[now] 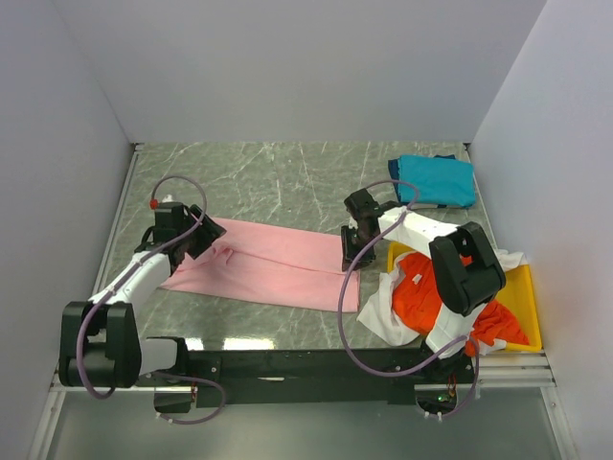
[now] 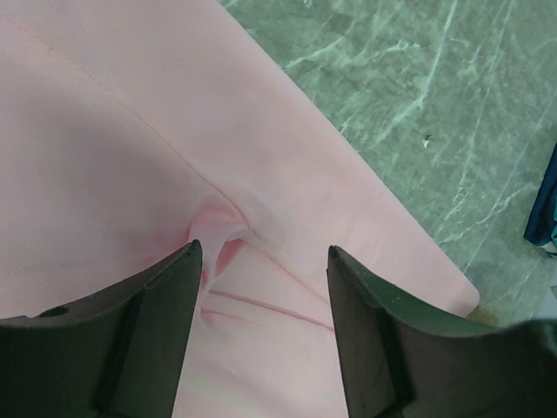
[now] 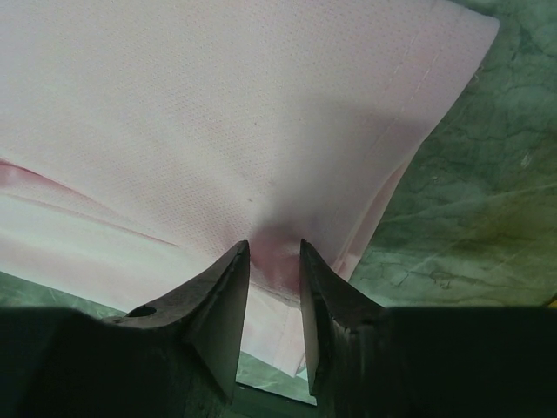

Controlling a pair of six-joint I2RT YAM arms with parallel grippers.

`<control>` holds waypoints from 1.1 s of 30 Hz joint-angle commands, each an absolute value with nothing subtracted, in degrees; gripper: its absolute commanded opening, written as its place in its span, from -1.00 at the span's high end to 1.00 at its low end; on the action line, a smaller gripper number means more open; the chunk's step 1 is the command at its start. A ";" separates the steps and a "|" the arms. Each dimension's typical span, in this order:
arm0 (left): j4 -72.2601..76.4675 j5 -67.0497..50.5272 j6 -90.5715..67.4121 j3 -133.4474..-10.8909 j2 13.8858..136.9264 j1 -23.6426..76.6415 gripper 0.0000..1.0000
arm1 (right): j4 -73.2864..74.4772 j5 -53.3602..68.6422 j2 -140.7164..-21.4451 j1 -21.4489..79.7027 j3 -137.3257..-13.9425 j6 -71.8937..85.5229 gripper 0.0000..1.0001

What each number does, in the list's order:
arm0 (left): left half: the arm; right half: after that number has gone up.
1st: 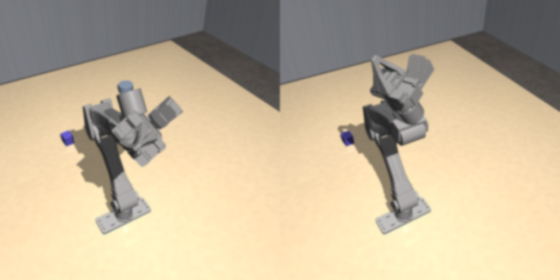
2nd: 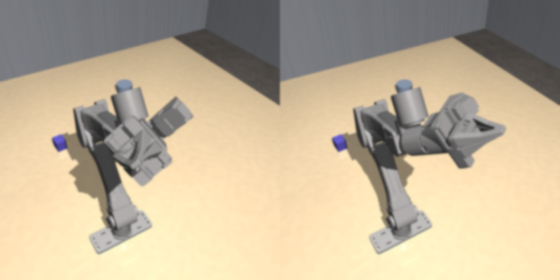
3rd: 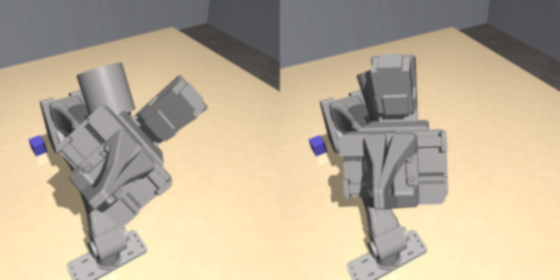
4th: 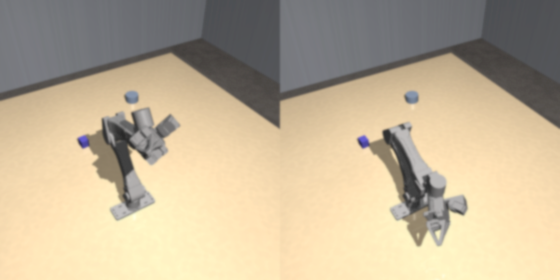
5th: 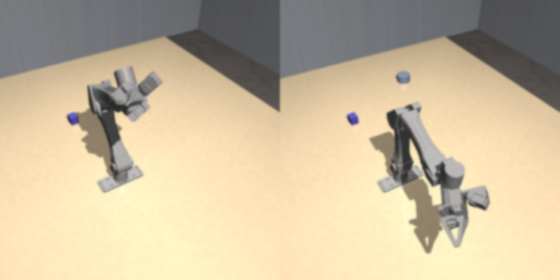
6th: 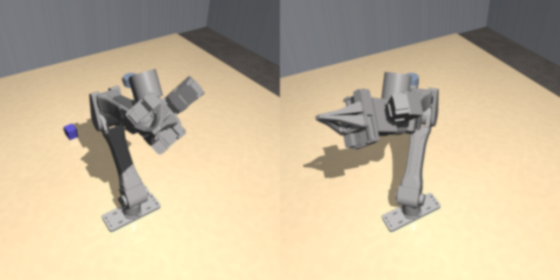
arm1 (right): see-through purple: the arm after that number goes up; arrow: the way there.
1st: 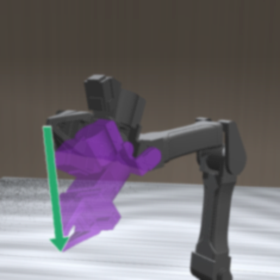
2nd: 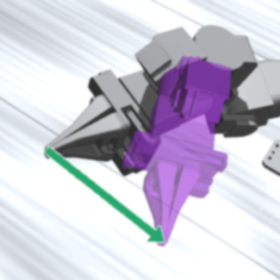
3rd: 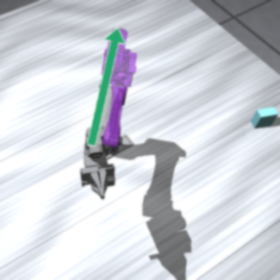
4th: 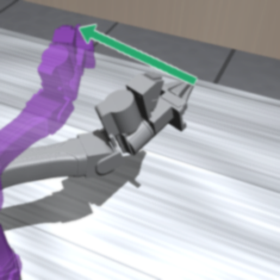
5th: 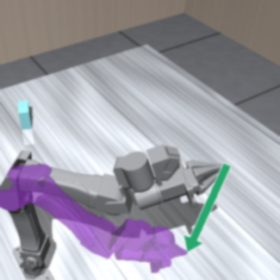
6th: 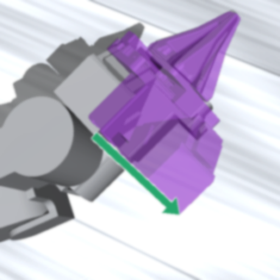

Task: Fold and stack the t-shirts
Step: Fold the tshirt

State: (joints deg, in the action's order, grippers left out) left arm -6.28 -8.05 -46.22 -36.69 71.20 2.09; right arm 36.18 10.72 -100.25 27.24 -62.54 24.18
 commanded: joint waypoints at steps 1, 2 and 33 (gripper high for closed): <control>-2.73 -7.20 -46.49 -38.14 73.55 2.37 -0.30 | 36.65 9.49 -97.47 27.95 -61.70 24.52 0.27; -1.42 -7.90 -47.10 -38.06 74.09 2.37 -0.29 | 36.65 9.49 -97.38 27.95 -61.61 24.61 0.27; 3.78 -9.49 -49.66 -31.64 75.67 7.38 -0.28 | 36.56 9.67 -97.82 29.27 -60.73 24.70 0.31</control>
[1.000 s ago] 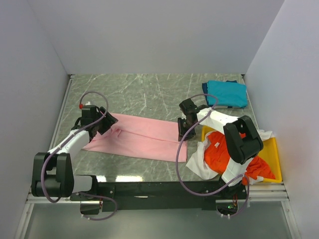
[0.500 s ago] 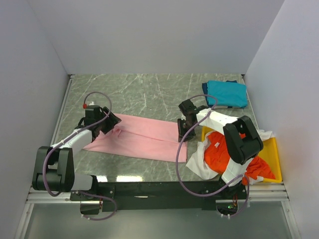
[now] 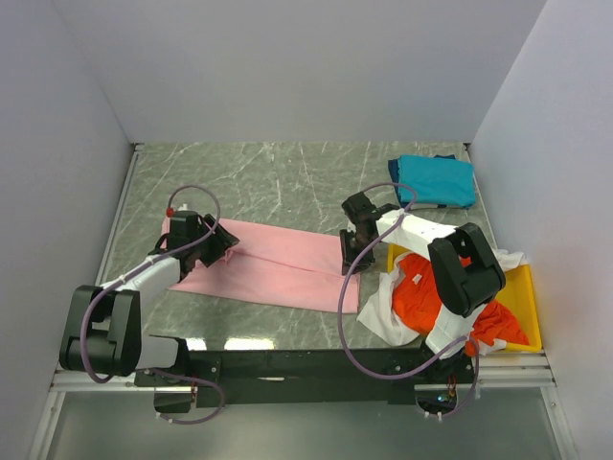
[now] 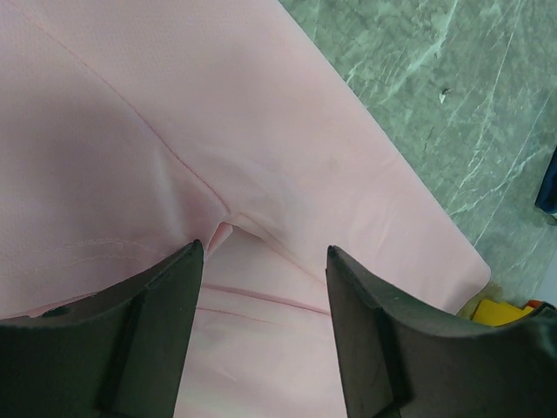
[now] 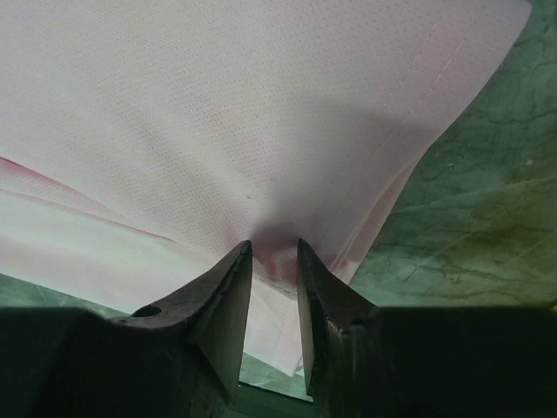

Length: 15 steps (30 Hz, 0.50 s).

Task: Fold and stack the t-shirts
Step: Fold the tshirt

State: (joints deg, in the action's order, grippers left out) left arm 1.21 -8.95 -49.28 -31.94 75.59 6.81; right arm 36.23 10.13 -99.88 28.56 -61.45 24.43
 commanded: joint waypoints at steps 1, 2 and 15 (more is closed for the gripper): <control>4.30 -9.58 -49.75 -31.55 76.28 7.38 -0.28 | 36.56 9.67 -97.91 29.35 -60.73 24.78 0.31; 4.65 -9.75 -49.83 -31.20 76.55 7.47 -0.28 | 36.48 9.67 -97.91 29.27 -60.73 24.79 0.31; 3.61 -8.88 -50.10 -30.76 79.54 8.09 -0.28 | 37.26 9.14 -98.70 29.88 -59.50 25.13 0.32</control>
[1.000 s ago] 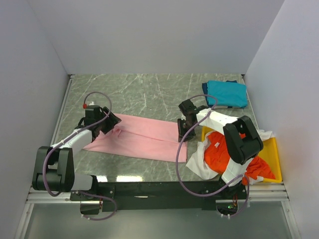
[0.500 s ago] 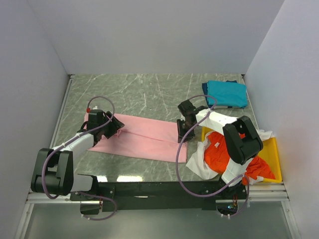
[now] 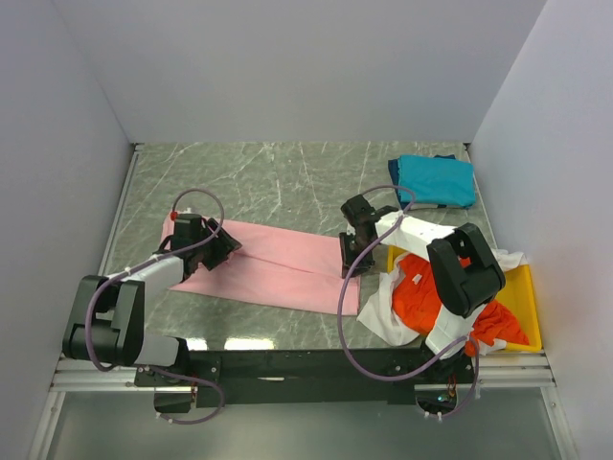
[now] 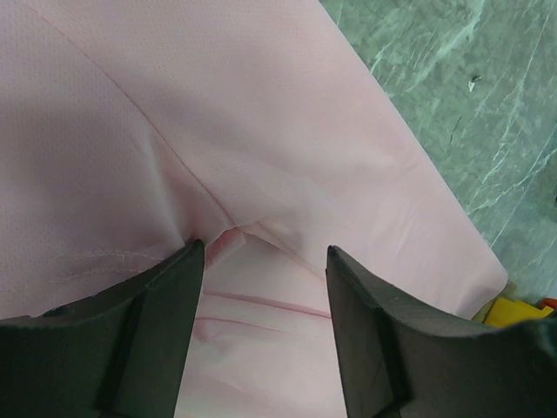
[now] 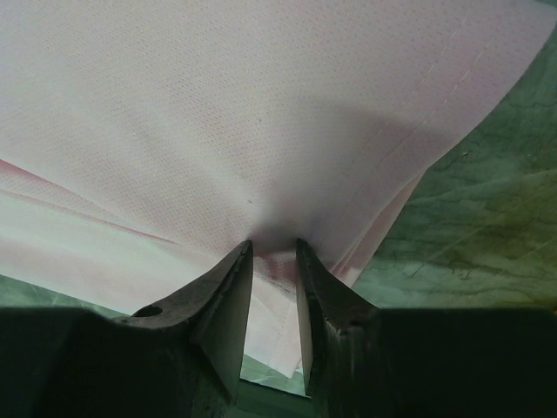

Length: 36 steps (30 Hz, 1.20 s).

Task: Fold and stack the t-shirts
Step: Fold the tshirt

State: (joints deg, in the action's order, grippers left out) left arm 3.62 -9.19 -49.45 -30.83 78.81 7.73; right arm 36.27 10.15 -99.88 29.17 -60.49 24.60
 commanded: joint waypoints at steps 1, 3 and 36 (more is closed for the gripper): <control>3.43 -8.62 -49.84 -31.02 80.24 8.09 -0.28 | 37.35 9.05 -98.79 29.97 -59.41 25.22 0.32; 3.34 -8.35 -49.40 -31.81 81.03 8.09 -0.28 | 37.53 9.05 -98.96 30.23 -58.98 25.49 0.32; 0.97 -19.60 -34.72 -63.45 112.32 12.13 -0.24 | 38.50 8.52 -100.63 45.52 -59.50 29.18 0.33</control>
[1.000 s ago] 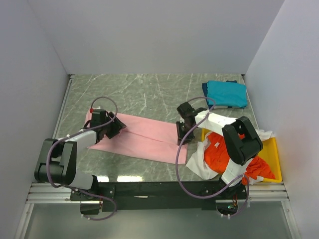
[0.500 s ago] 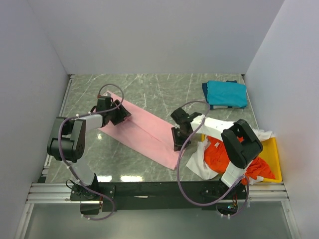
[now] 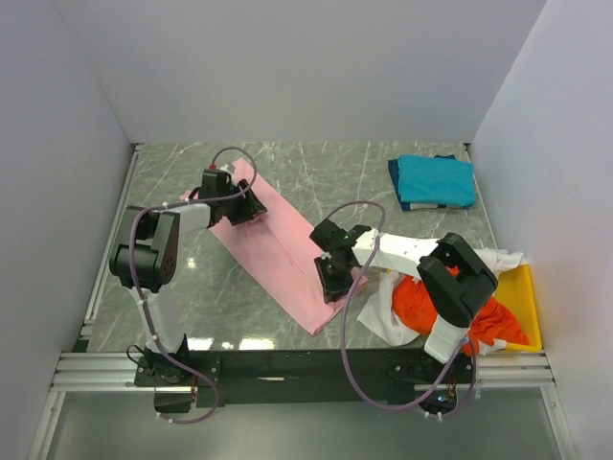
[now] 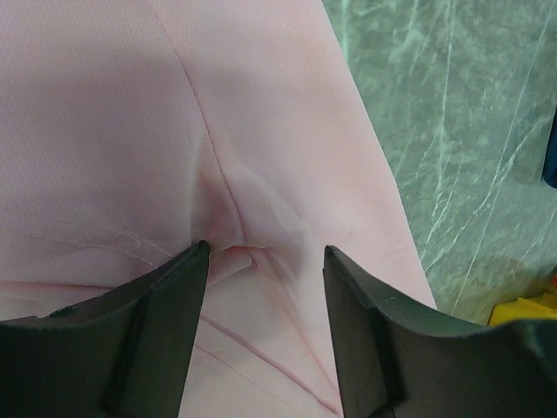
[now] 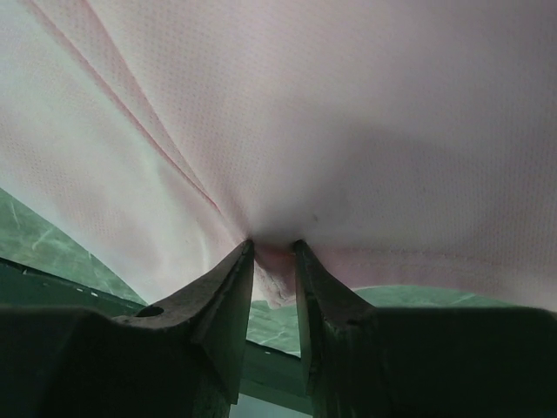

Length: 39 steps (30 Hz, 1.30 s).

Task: Fold and stack the t-shirts
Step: Fold the tshirt

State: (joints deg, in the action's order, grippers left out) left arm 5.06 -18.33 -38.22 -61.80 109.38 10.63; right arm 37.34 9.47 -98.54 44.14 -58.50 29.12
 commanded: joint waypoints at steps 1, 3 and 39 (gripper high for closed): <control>0.44 -19.60 -34.37 -64.85 112.85 12.39 -0.24 | 38.50 8.61 -100.98 45.79 -60.02 29.09 0.34; 0.18 -20.12 -33.58 -66.17 114.34 13.36 -0.24 | 38.41 9.05 -101.77 46.58 -60.64 28.92 0.34; -7.38 -33.84 -21.97 -91.58 131.13 18.63 -0.24 | 39.46 13.27 -112.59 57.92 -76.11 31.55 0.10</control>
State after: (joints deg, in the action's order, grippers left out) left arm -3.49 -33.10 -24.91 -90.26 128.70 17.91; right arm 39.09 13.26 -110.67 56.64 -74.15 31.70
